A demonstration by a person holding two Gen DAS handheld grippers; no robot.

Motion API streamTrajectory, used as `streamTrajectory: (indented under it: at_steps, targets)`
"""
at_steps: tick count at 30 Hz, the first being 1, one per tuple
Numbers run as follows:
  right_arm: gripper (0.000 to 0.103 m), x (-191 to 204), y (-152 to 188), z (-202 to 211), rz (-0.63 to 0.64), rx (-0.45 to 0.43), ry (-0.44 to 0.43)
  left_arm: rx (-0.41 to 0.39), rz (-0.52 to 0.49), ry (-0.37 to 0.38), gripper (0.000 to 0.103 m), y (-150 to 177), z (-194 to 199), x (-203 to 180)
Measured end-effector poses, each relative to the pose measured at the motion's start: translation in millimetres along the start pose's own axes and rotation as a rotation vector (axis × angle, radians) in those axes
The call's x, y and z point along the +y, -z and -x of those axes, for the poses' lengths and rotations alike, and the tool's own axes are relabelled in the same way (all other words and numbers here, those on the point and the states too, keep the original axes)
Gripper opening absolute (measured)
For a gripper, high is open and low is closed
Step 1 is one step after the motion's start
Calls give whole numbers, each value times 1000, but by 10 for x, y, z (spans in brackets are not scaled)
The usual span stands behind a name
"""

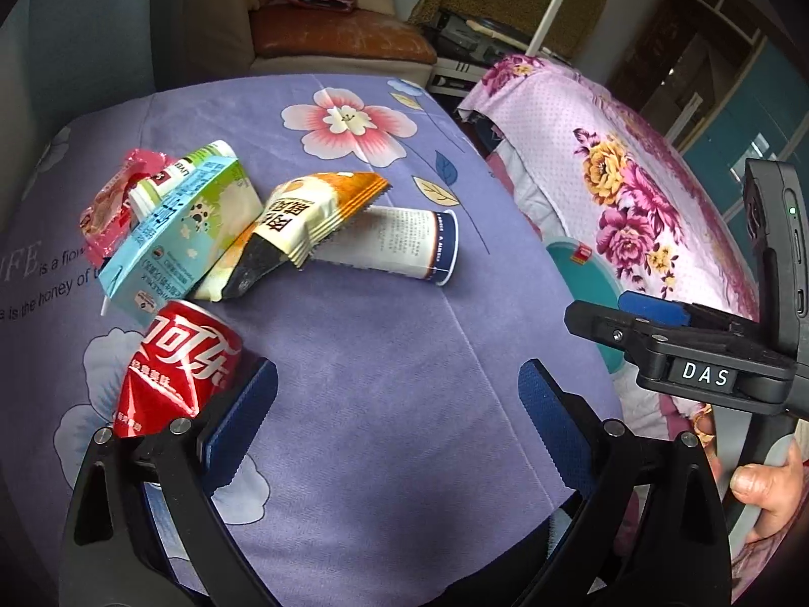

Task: Collect trash
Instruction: 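Move both grippers back to the trash on the bed, then grasp the red Coca-Cola can with the left gripper while the right gripper grasps the white paper cup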

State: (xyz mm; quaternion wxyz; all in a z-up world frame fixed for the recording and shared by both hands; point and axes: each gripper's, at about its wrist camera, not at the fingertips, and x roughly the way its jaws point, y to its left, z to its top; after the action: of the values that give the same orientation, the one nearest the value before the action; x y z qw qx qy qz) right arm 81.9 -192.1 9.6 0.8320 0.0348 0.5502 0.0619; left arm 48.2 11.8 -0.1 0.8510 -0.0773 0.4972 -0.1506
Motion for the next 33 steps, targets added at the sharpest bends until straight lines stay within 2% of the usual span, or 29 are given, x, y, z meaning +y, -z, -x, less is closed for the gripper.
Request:
streamTrajectory:
  at_steps: [5,11,20,24,28,33]
  targets:
    - [79,315,-79,-49,105,26,15,-21,44,-32,96,38,193,387]
    - [79,674,-147,-159,259,67,51,-31,82,-104,96,83,324,841]
    - [79,1034,-353,-448,458,87,82,20,195,-77,96,214,267,1350]
    - [79,1158,-489,-595,508,123,44,25,185,-74,96,244,252,1412]
    - [79,1292,-573,-753,617,139,68,38,136,-72,96,251,197,1365]
    - [77,1349,-683,-935,686,172,64,69,123,-76,96,228,74,1375]
